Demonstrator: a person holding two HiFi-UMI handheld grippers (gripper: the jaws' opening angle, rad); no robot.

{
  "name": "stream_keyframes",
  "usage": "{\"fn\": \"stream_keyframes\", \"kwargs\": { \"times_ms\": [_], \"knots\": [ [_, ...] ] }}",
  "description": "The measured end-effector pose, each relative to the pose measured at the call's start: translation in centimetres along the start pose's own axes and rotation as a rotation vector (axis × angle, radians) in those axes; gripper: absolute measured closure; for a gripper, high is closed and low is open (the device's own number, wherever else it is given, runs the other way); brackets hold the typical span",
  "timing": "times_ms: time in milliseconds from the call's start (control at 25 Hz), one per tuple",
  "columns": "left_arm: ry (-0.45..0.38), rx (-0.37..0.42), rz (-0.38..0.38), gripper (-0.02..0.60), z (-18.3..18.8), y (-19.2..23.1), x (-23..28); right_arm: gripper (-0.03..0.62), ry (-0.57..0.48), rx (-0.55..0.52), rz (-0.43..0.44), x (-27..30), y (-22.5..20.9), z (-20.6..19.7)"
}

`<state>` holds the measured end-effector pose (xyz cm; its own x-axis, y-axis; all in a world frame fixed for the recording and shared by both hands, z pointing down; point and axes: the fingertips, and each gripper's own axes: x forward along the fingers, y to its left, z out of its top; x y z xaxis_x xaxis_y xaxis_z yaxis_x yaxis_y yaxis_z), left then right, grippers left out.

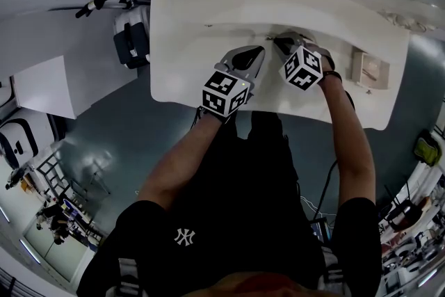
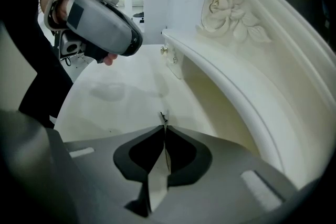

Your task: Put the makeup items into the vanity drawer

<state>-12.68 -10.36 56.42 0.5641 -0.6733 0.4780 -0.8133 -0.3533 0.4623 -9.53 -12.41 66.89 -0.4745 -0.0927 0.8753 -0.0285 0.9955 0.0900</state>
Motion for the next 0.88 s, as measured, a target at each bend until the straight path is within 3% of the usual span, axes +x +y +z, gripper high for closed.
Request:
{"fn": "stream_keyframes", "kwargs": {
  "times_ms": [560,880],
  "knots": [
    [-0.002,0.044,-0.058,0.581,1.4,-3.1,1.0,0.554,-0.039,0.078,-0.098,-5.2,0.2,-1.0],
    [0.007,0.108,-0.158,0.581,2.8,-8.0,3.3,0.553,-0.039,0.162,-0.204,-11.0,-0.3,-4.8]
  ]
}}
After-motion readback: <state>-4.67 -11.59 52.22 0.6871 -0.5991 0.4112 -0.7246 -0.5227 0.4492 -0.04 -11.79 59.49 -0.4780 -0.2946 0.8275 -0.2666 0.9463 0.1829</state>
